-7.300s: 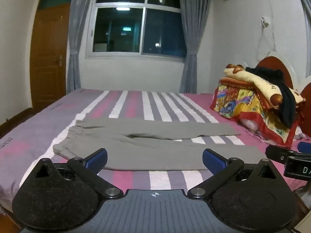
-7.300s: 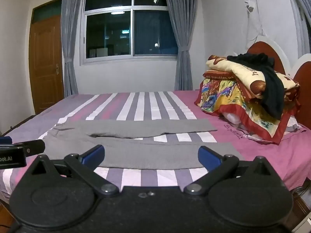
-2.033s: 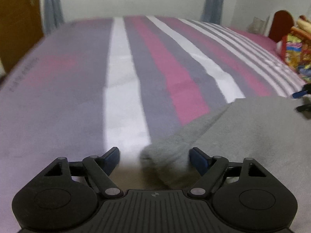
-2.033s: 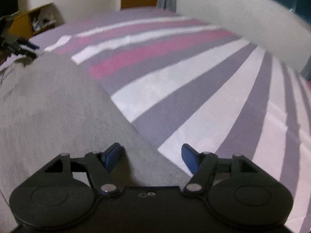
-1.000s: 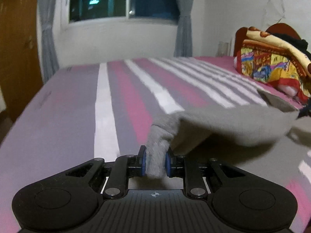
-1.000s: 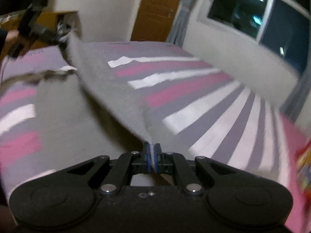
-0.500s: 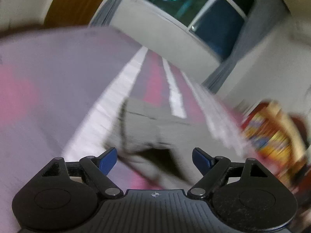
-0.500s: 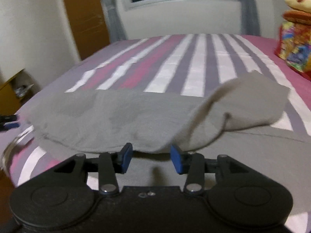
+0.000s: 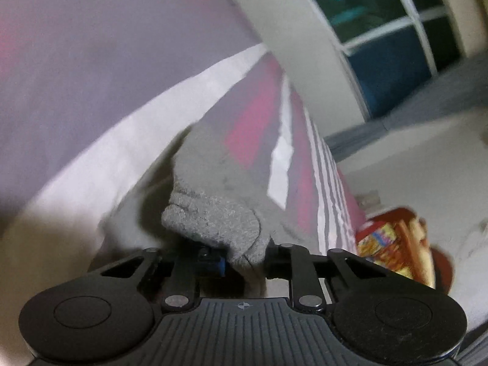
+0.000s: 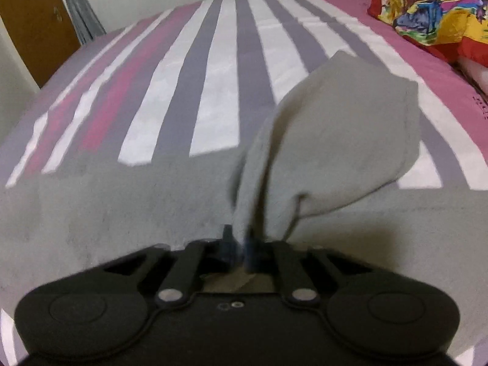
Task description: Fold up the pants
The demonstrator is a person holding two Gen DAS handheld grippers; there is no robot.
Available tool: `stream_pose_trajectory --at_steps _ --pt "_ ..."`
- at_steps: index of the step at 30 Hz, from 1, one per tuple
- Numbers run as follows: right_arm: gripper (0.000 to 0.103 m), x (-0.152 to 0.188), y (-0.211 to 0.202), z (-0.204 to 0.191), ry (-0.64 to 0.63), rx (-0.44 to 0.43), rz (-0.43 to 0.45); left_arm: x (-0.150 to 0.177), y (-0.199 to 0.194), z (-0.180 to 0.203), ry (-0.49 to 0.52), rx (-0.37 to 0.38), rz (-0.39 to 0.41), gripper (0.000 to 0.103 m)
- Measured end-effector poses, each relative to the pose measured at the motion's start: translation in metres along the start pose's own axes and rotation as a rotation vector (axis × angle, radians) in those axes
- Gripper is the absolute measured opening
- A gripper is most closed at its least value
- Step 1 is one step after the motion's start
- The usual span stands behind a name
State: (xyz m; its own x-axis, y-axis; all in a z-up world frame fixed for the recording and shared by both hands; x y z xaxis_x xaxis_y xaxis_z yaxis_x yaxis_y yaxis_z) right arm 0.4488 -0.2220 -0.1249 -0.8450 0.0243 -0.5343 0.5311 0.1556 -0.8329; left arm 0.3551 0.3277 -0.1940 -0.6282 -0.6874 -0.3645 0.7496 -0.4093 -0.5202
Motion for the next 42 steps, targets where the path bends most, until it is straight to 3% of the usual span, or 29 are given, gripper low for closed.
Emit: stream_pose_trajectory --at_steps 5,7,8,10,13,17,18,20,22,23,24,25,26,27,30,33,34,36,39,42 --pt "0.006 0.038 -0.07 0.018 -0.053 -0.073 0.191 -0.019 -0.013 0.034 0.176 0.021 0.009 0.019" --pt "0.006 0.068 -0.076 0.027 -0.041 -0.086 0.216 -0.019 -0.006 0.038 0.278 -0.05 -0.027 0.019" --pt "0.006 0.082 -0.068 0.031 -0.034 -0.079 0.2 -0.016 0.004 0.032 0.312 -0.119 -0.07 0.019" --pt "0.007 0.102 -0.032 0.039 0.006 -0.049 0.083 -0.007 0.022 0.016 0.328 -0.243 -0.17 0.019" --pt "0.008 0.114 -0.018 0.051 0.105 -0.074 0.087 0.0 0.02 0.017 0.314 -0.244 -0.144 0.019" --pt "0.007 0.109 -0.039 0.046 0.072 -0.085 0.143 0.001 0.003 0.036 0.368 -0.245 -0.082 0.019" --pt "0.007 0.107 -0.041 0.046 0.069 -0.079 0.145 0.001 0.003 0.035 0.382 -0.274 -0.092 0.019" --pt "0.013 0.107 -0.025 0.049 0.072 -0.035 0.063 0.007 0.019 0.032 0.424 -0.356 -0.146 0.019" --pt "0.015 0.106 -0.016 0.052 0.054 -0.042 0.023 0.009 0.022 0.038 0.431 -0.375 -0.129 0.02" --pt "0.027 0.104 -0.023 0.053 0.06 -0.05 0.031 0.009 0.016 0.043 0.417 -0.379 -0.105 0.026" --pt "0.035 0.102 -0.033 0.054 0.061 -0.045 0.072 0.012 0.003 0.047 0.399 -0.384 -0.068 0.042" --pt "0.05 0.099 -0.044 0.054 0.042 -0.041 0.126 0.017 -0.007 0.052 0.393 -0.382 -0.026 0.055" --pt "0.055 0.094 -0.052 0.055 0.016 -0.037 0.169 0.021 -0.017 0.057 0.387 -0.384 0.023 0.085" --pt "0.055 0.087 -0.054 0.055 -0.002 -0.032 0.185 0.026 -0.023 0.06 0.378 -0.398 0.076 0.097" --pt "0.054 0.057 -0.039 0.055 -0.052 0.031 0.164 0.03 -0.021 0.057 0.349 -0.453 0.066 0.097" --pt "0.051 0.023 -0.005 0.043 -0.101 0.122 0.097 0.034 0.014 0.044 0.341 -0.572 -0.062 0.097" --pt "0.045 0.016 0.007 0.043 -0.113 0.152 0.067 0.038 0.023 0.037 0.338 -0.587 -0.086 0.098" --pt "0.005 0.009 0.013 0.049 -0.119 0.172 0.037 0.041 0.028 0.032 0.337 -0.57 -0.064 0.103" --pt "0.004 0.013 -0.013 0.063 -0.071 0.142 0.097 0.039 0.027 0.032 0.339 -0.568 -0.069 0.103" --pt "0.004 0.047 -0.057 0.09 0.004 0.139 0.153 0.037 0.027 0.027 0.351 -0.551 -0.073 0.103"
Point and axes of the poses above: each gripper's, at about its wrist camera, not at the fingertips, and y roughly the way its jaws point, z to its right, x to its underside, the point moved 3 cm from there along y, roughly the way its jaws point, and after that the axes turned 6 degrees about -z, right-handed, at the moved point
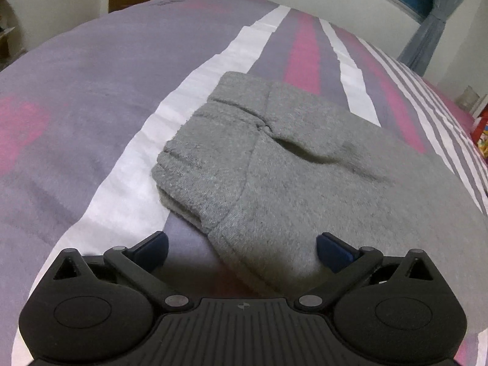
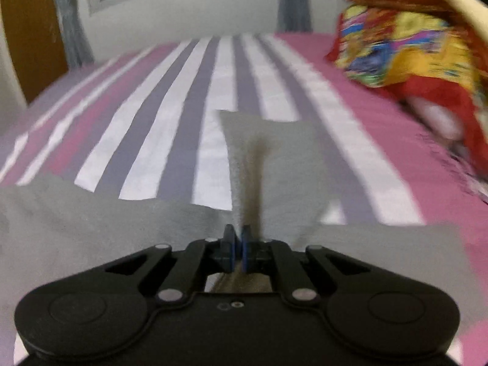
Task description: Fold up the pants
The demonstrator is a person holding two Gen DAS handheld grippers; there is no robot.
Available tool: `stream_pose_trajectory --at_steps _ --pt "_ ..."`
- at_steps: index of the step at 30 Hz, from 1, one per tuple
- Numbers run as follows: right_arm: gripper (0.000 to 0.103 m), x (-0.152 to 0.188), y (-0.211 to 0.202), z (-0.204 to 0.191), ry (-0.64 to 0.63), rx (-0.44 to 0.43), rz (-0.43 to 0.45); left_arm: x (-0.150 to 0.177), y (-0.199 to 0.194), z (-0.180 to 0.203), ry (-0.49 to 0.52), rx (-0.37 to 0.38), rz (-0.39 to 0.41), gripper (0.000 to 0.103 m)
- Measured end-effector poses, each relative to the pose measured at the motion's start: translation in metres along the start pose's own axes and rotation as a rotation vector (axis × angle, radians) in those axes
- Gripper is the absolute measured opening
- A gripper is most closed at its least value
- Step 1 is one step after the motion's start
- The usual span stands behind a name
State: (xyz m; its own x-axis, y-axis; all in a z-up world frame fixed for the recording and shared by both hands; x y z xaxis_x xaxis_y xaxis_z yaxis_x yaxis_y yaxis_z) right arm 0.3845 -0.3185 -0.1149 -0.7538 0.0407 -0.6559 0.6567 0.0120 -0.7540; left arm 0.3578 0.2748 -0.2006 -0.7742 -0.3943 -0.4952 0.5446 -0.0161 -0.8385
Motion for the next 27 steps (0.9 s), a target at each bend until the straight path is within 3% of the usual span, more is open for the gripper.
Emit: stream_pose_trajectory --at_steps 2,4,6,8,10,12,17,21,24,25,27 --pt "0.004 0.027 -0.007 0.028 0.046 0.025 -0.055 0.002 -0.003 -0.001 0.008 0.004 0.004 0.103" --pt "0.008 0.059 0.016 0.05 0.045 0.042 -0.181 0.002 -0.003 -0.001 0.008 0.004 0.005 0.103" --pt "0.011 0.068 0.017 0.051 -0.028 0.018 -0.17 0.002 0.001 0.0 0.01 -0.001 0.0 0.103" --pt "0.042 0.061 -0.003 0.039 -0.123 0.023 -0.089 0.001 0.003 0.001 0.008 -0.001 -0.004 0.103" --pt "0.059 0.057 -0.021 0.02 -0.26 0.013 0.008 0.001 0.003 0.001 0.006 0.001 0.002 0.103" --pt "0.057 0.053 -0.025 -0.006 -0.421 0.009 0.038 0.003 0.003 0.001 0.003 -0.002 0.008 0.103" --pt "0.048 0.07 0.0 -0.064 -0.822 0.001 -0.003 0.001 0.004 0.001 0.002 -0.002 0.003 0.103" --pt "0.048 0.08 0.015 -0.096 -0.915 -0.05 0.001 0.002 0.003 0.0 0.001 0.001 0.007 0.103" --pt "0.045 0.087 0.03 -0.115 -0.994 0.0 0.026 0.004 0.003 0.001 -0.002 0.002 0.016 0.103" --pt "0.04 0.093 0.031 -0.122 -1.039 0.029 0.052 0.005 0.003 0.001 -0.002 0.001 0.017 0.103" --pt "0.009 0.098 0.036 -0.129 -1.1 0.07 0.08 0.005 0.003 0.001 -0.003 0.003 0.017 0.103"
Point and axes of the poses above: each gripper's, at about its wrist camera, not at the fingertips, and y roughly the way its jaws point, z to its right, x to its underside, the point moved 3 cm from there along y, roughly the way its jaws point, and after that the axes turned 6 degrees about -z, right-handed, at the moved point
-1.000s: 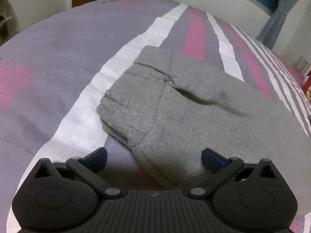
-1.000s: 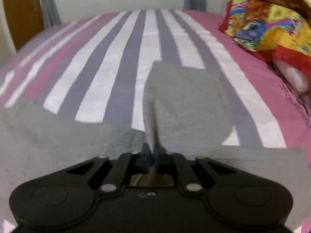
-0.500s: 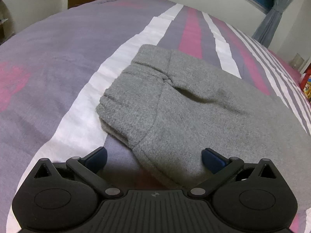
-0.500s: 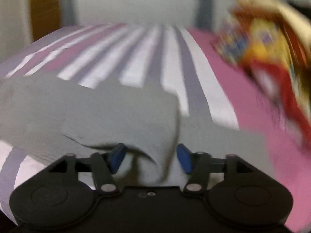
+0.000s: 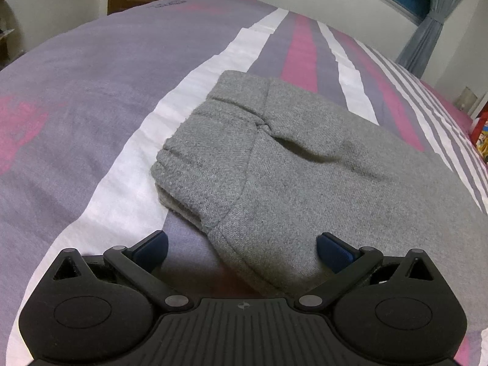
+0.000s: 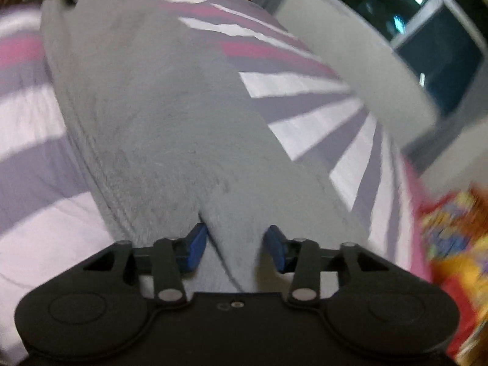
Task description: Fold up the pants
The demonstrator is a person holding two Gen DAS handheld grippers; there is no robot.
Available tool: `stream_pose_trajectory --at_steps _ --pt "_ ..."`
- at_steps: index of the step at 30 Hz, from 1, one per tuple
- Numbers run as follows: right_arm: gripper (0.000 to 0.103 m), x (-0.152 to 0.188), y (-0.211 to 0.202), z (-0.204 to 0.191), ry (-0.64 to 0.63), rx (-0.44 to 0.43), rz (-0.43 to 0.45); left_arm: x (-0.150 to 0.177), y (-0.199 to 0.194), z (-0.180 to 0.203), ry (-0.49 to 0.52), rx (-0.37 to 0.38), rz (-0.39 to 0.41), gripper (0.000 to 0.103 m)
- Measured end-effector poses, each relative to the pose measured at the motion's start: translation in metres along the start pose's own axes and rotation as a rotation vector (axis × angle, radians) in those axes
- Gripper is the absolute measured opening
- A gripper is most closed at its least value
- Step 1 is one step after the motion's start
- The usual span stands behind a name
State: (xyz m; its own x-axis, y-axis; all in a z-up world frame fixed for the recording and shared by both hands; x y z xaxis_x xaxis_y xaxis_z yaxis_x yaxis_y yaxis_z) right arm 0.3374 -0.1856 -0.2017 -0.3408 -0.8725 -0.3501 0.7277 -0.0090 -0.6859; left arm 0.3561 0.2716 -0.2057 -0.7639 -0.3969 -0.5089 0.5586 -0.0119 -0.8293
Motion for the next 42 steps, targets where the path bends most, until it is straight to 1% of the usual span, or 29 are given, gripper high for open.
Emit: stream_pose_trajectory --at_steps 1,2,4,6,7,9,12,14,16,18,20,21,22,24,25,26,27,28,29,30,31,32,33,34,35,36,39,41,42 --pt "0.006 -0.001 0.0 0.004 0.018 0.02 0.002 0.0 0.0 0.0 0.0 0.001 0.0 0.103" --pt "0.006 -0.002 -0.004 0.012 0.07 0.049 0.026 0.0 0.0 0.0 0.001 0.002 0.0 0.103" --pt "0.006 -0.001 -0.023 0.042 0.249 0.096 0.08 0.001 -0.001 0.0 0.003 0.005 0.002 0.103" --pt "0.006 0.01 -0.048 0.081 0.455 0.16 0.13 0.002 -0.001 0.0 0.004 0.006 0.006 0.103" --pt "0.006 0.021 -0.061 0.105 0.568 0.185 0.158 0.002 -0.001 0.0 0.004 0.007 0.007 0.103" --pt "0.006 0.053 -0.086 0.148 0.792 0.202 0.207 0.003 -0.001 0.0 0.004 0.009 0.008 0.103" --pt "0.006 0.114 -0.11 0.191 1.049 0.229 0.231 0.003 -0.001 0.0 0.002 0.015 0.002 0.103" --pt "0.006 0.156 -0.109 0.204 1.171 0.243 0.2 0.002 -0.002 0.0 0.002 0.017 0.0 0.103" --pt "0.006 0.206 -0.098 0.212 1.332 0.234 0.146 0.002 -0.002 0.0 0.003 0.018 -0.002 0.103" --pt "0.005 0.252 -0.077 0.207 1.483 0.213 0.082 0.001 -0.002 0.0 0.004 0.017 -0.008 0.103" --pt "0.005 0.289 -0.056 0.197 1.595 0.173 0.014 -0.001 -0.001 0.001 0.009 0.016 -0.017 0.103" --pt "0.005 0.299 -0.051 0.187 1.626 0.147 -0.003 -0.002 -0.001 0.001 0.011 0.017 -0.022 0.103" --pt "0.005 0.302 -0.047 0.184 1.629 0.137 -0.01 -0.004 -0.001 0.001 0.011 0.017 -0.028 0.103" --pt "0.005 0.297 -0.051 0.183 1.621 0.137 0.015 -0.008 -0.002 0.001 0.006 0.018 -0.038 0.103" --pt "0.005 0.298 -0.052 0.185 1.638 0.13 0.035 -0.01 -0.002 0.001 0.005 0.019 -0.04 0.103" --pt "0.005 0.301 -0.055 0.185 1.662 0.107 0.059 -0.011 -0.002 0.001 0.006 0.02 -0.041 0.103" --pt "0.007 0.303 -0.056 0.187 1.682 0.077 0.065 -0.011 -0.001 0.001 0.007 0.022 -0.04 0.103" --pt "0.017 0.304 -0.055 0.19 1.698 0.047 0.05 -0.01 0.0 0.001 0.006 0.024 -0.038 0.103" --pt "0.03 0.305 -0.051 0.188 1.719 0.01 0.029 -0.01 0.0 0.001 0.006 0.026 -0.037 0.103" --pt "0.035 0.307 -0.048 0.188 1.746 -0.037 0.021 -0.01 0.001 0.001 0.007 0.027 -0.037 0.103" --pt "0.038 0.308 -0.044 0.184 1.771 -0.086 0.032 -0.01 0.002 0.001 0.007 0.026 -0.037 0.103" --pt "0.035 0.307 -0.04 0.181 1.79 -0.141 0.047 -0.01 0.002 0.001 0.007 0.025 -0.038 0.103" --pt "0.03 0.306 -0.036 0.178 1.802 -0.178 0.051 -0.011 0.003 0.001 0.009 0.024 -0.04 0.103" --pt "0.012 0.303 -0.034 0.176 1.799 -0.178 0.042 -0.011 0.003 0.0 0.01 0.025 -0.042 0.103" --pt "0.005 0.299 -0.034 0.176 1.777 -0.178 0.036 -0.011 0.003 0.0 0.01 0.027 -0.044 0.103" --pt "0.004 0.295 -0.039 0.177 1.758 -0.155 0.046 -0.012 0.003 0.0 0.011 0.029 -0.046 0.103" --pt "0.004 0.29 -0.067 0.179 1.741 -0.111 0.132 -0.013 0.004 -0.001 0.017 0.037 -0.051 0.103" --pt "0.004 0.288 -0.08 0.177 1.723 -0.075 0.142 -0.012 0.004 -0.002 0.021 0.043 -0.047 0.103" --pt "0.003 0.29 -0.081 0.175 1.722 -0.065 0.134 -0.011 0.005 -0.002 0.021 0.046 -0.044 0.103"
Point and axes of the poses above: each gripper's, at about its wrist camera, not at the fingertips, and y roughly the way its jaws point, z to its right, x to its underside, the point moved 3 cm from there along y, roughly the way its jaws point, and after that the axes turned 6 degrees about -z, right-handed, at the moved point
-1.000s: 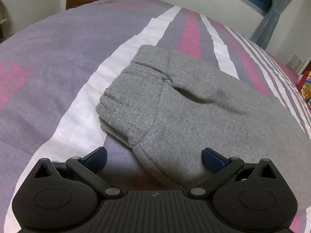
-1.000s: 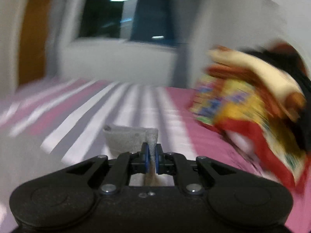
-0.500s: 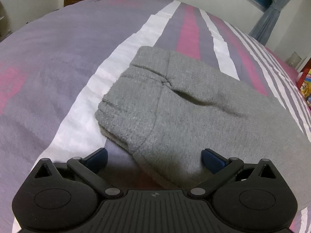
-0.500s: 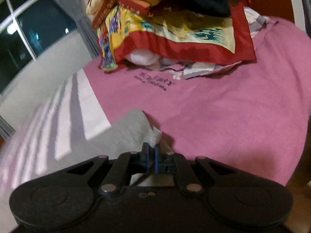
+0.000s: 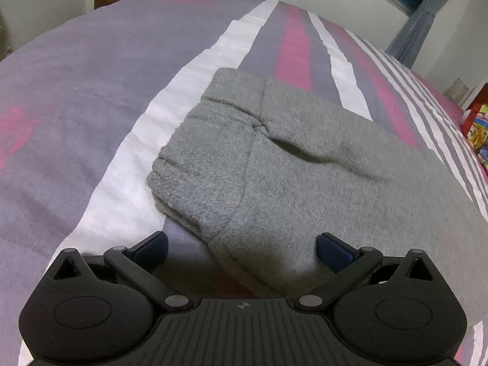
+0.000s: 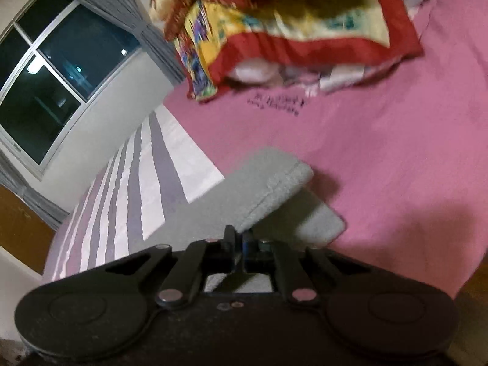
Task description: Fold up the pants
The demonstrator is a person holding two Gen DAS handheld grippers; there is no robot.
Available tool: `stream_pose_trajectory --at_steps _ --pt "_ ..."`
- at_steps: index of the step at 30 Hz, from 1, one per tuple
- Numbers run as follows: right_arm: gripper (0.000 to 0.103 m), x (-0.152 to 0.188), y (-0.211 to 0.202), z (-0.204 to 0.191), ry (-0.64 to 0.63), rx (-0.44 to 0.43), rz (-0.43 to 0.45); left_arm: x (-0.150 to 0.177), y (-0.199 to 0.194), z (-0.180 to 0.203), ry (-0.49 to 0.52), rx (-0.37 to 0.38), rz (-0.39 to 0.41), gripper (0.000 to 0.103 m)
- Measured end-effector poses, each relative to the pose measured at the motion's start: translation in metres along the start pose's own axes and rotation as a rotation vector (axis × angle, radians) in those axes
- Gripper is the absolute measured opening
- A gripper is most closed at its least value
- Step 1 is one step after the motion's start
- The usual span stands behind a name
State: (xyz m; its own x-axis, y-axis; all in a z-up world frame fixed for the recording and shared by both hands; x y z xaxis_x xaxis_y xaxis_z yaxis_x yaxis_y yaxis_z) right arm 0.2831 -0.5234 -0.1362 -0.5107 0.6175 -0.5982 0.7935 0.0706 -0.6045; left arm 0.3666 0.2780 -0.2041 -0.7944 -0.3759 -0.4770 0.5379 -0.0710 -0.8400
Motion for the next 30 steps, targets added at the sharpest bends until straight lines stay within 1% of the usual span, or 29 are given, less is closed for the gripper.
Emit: stream_pose_trajectory --at_steps 1,3,4,6,7,9,10,11,12,13,14,15,16,17,18,20,21,22,23,24,25,27,28,29,30 --pt "0.003 0.002 0.004 0.005 0.011 0.013 -0.009 0.001 0.0 0.0 0.0 0.001 0.002 0.103" --pt "0.004 0.009 0.029 0.021 0.051 0.063 -0.082 0.0 0.001 0.0 0.003 0.0 -0.002 0.103" --pt "0.002 0.013 0.039 0.026 0.055 0.071 -0.091 -0.001 0.001 0.0 0.003 -0.001 -0.009 0.103" --pt "0.003 0.017 0.039 0.022 0.029 0.085 -0.061 -0.002 0.0 0.001 0.003 -0.003 -0.02 0.103" --pt "0.009 0.018 0.037 0.019 0.018 0.086 -0.05 -0.003 -0.002 0.001 0.004 -0.01 -0.022 0.103" --pt "0.014 0.02 0.027 0.015 -0.006 0.106 -0.018 -0.002 -0.01 0.002 -0.002 -0.036 -0.005 0.103" --pt "0.019 0.021 0.017 0.012 -0.03 0.129 0.024 0.0 -0.016 0.002 -0.003 -0.057 0.016 0.103" --pt "0.02 0.022 0.007 0.009 -0.064 0.142 0.057 0.004 -0.026 0.002 -0.003 -0.091 0.057 0.103" --pt "0.02 0.023 -0.002 0.004 -0.104 0.141 0.08 0.008 -0.034 0.003 0.002 -0.121 0.092 0.103" --pt "0.018 0.024 -0.009 -0.003 -0.14 0.115 0.082 0.013 -0.045 0.007 0.016 -0.142 0.136 0.103" --pt "0.018 0.027 -0.014 -0.014 -0.201 0.074 0.07 0.018 -0.057 0.017 0.043 -0.136 0.192 0.103" --pt "0.018 0.03 -0.017 -0.028 -0.276 0.032 0.055 0.023 -0.064 0.03 0.075 -0.11 0.226 0.103" --pt "0.019 0.036 -0.015 -0.044 -0.36 -0.005 0.025 0.027 -0.069 0.046 0.119 -0.079 0.252 0.103" --pt "0.019 0.044 -0.008 -0.062 -0.439 -0.033 -0.023 0.031 -0.069 0.066 0.17 -0.053 0.265 0.103" --pt "0.019 0.054 0.0 -0.078 -0.504 -0.057 -0.064 0.034 -0.065 0.09 0.222 -0.031 0.265 0.103" --pt "0.019 0.075 0.019 -0.106 -0.6 -0.11 -0.137 0.039 -0.048 0.129 0.286 0.031 0.227 0.103" --pt "0.019 0.085 0.032 -0.116 -0.624 -0.124 -0.199 0.043 -0.035 0.147 0.314 0.058 0.197 0.103" --pt "0.016 0.096 0.048 -0.124 -0.641 -0.116 -0.259 0.045 -0.019 0.161 0.337 0.061 0.156 0.103" --pt "0.016 0.107 0.061 -0.129 -0.658 -0.078 -0.298 0.049 0.002 0.172 0.359 0.037 0.108 0.103" --pt "0.016 0.114 0.073 -0.131 -0.673 -0.027 -0.307 0.05 0.015 0.18 0.384 -0.007 0.117 0.103" --pt "0.016 0.116 0.08 -0.134 -0.665 -0.004 -0.291 0.048 0.021 0.183 0.387 -0.02 0.125 0.103" --pt "0.016 0.111 0.084 -0.145 -0.626 0.043 -0.292 0.033 0.019 0.188 0.34 -0.028 0.077 0.103" --pt "0.02 0.109 0.08 -0.153 -0.625 0.057 -0.274 0.028 0.01 0.188 0.324 -0.017 0.097 0.103" --pt "0.02 0.107 0.074 -0.165 -0.646 0.033 -0.242 0.023 -0.001 0.186 0.32 0.012 0.145 0.103" --pt "0.02 0.105 0.074 -0.173 -0.667 -0.007 -0.228 0.018 -0.009 0.183 0.325 0.025 0.181 0.103"
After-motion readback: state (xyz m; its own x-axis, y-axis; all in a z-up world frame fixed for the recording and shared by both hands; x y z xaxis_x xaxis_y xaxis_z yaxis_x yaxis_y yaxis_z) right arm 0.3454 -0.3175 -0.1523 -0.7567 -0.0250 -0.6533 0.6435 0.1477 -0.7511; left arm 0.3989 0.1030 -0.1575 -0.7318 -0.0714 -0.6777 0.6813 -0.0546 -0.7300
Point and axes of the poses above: each gripper's, at about its wrist camera, not at the fingertips, and y roughly the way its jaws point, z to its right, x to its underside, the point moved 3 cm from there along y, roughly the way its jaws point, and after that the axes turned 6 degrees about -z, right-handed, at the moved point
